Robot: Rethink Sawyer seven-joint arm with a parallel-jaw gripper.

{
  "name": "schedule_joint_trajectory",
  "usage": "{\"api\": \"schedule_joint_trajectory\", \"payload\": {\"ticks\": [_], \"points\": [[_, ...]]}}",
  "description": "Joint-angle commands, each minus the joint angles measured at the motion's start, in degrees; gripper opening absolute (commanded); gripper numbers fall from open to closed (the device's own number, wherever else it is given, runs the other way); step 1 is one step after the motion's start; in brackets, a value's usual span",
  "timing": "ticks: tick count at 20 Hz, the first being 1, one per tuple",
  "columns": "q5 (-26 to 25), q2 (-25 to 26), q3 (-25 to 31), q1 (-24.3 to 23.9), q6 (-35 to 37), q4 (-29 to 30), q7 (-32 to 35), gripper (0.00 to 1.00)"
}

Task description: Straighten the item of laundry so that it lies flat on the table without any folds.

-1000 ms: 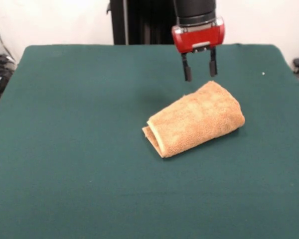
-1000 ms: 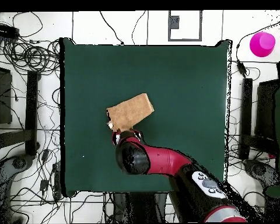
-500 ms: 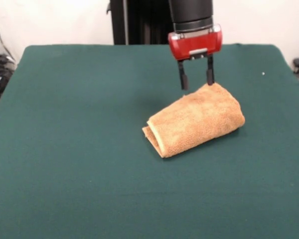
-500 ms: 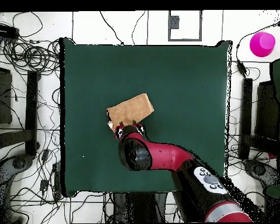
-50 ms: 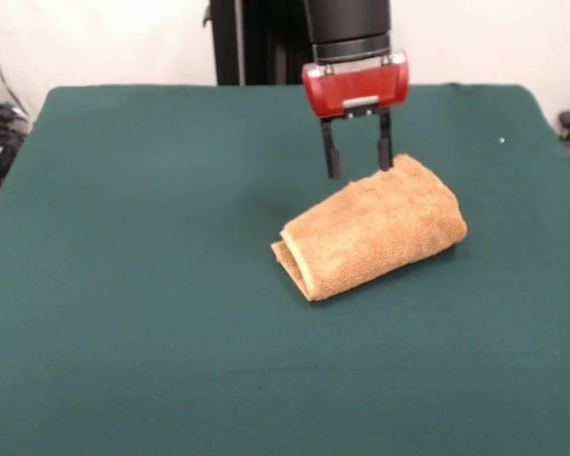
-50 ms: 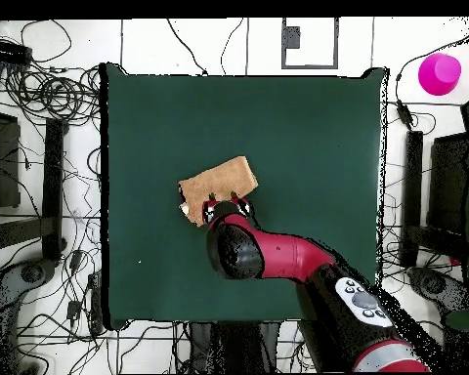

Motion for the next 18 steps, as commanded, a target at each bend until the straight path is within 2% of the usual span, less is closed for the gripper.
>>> {"api": "schedule_joint_trajectory", "payload": {"ticks": [1, 9, 18], "points": [[-2.42, 3.91, 2.75, 0.78, -3.82, -5.95, 7.16, 1.00], [-4.45, 10.01, 6.62, -1.23, -2.93, -8.48, 6.20, 1.00], [-5.26, 12.25, 8.47, -2.51, 0.22, -9.22, 5.95, 1.00]]}}
